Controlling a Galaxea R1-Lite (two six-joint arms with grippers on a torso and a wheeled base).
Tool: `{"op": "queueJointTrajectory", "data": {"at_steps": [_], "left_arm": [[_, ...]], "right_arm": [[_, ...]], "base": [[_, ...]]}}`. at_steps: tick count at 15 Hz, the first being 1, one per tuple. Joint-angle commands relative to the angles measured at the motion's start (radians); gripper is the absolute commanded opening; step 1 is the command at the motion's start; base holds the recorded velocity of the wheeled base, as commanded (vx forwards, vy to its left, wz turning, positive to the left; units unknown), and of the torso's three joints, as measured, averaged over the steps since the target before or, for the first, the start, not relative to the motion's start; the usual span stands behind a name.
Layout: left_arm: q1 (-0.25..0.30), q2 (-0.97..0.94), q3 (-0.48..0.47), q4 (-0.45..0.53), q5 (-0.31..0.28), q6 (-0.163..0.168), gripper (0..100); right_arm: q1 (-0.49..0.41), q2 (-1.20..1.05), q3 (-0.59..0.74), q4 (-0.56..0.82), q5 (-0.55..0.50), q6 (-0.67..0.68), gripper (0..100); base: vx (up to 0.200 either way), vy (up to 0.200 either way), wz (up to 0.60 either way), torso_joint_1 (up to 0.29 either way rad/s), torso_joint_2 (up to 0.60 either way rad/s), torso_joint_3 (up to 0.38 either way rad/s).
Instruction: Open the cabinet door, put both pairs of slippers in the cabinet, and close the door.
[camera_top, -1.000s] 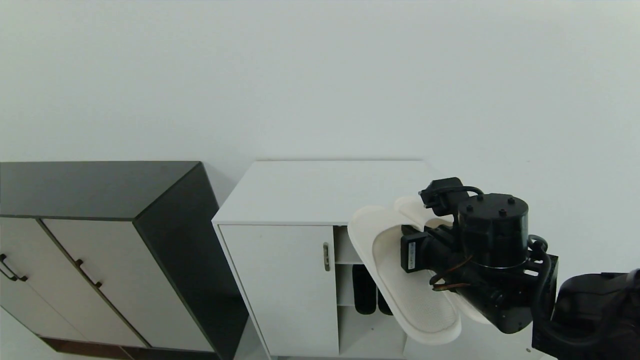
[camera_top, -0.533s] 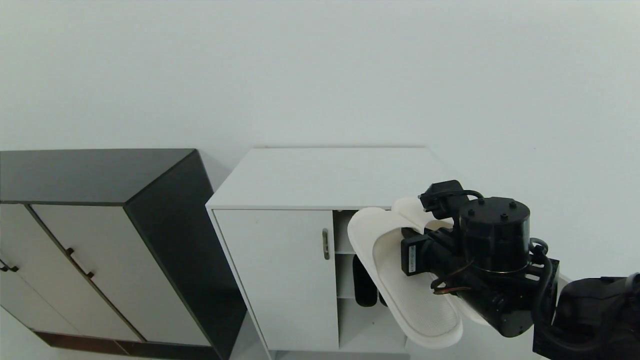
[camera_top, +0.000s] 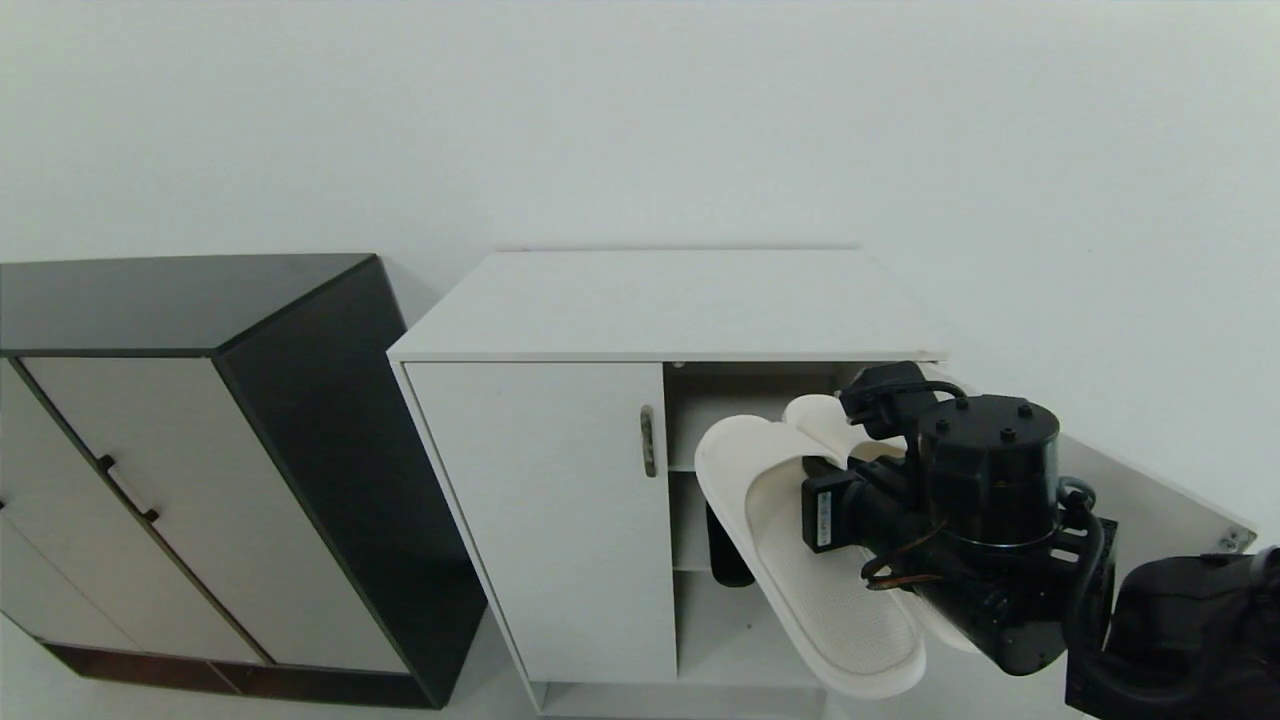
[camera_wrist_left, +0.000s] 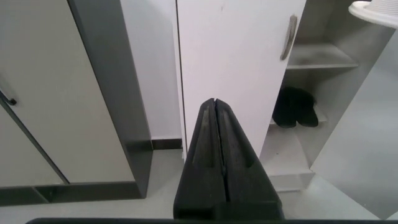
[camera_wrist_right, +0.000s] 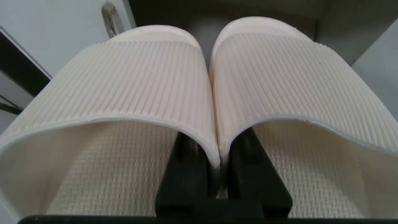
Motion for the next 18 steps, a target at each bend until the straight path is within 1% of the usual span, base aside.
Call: {"op": "queueJointTrajectory", "data": {"at_steps": [1, 10, 15, 18], "left_arm": [[0.0, 0.0, 0.0, 0.0, 0.0, 0.002, 0], [0.001, 0.001, 0.0, 0.0, 0.0, 0.002, 0], [0.001, 0.001, 0.0, 0.0, 0.0, 0.002, 0], [0.0, 0.0, 0.0, 0.0, 0.0, 0.002, 0]], "right_arm": [[-0.001, 0.004, 0.001, -0.001, 0.0, 0.0, 0], [0.001, 0.008, 0.007, -0.001, 0.001, 0.0, 0], [0.001, 0.008, 0.01, -0.001, 0.005, 0.0, 0], [0.001, 0.01, 0.012, -0.001, 0.005, 0.0, 0]], "base": [[0.0, 0.0, 0.0, -0.207, 0.52, 0.32], [0.0, 0.0, 0.0, -0.166, 0.49, 0.318], [0.0, 0.0, 0.0, -0.111, 0.46, 0.348], [0.0, 0.0, 0.0, -0.053, 0.43, 0.375]]}}
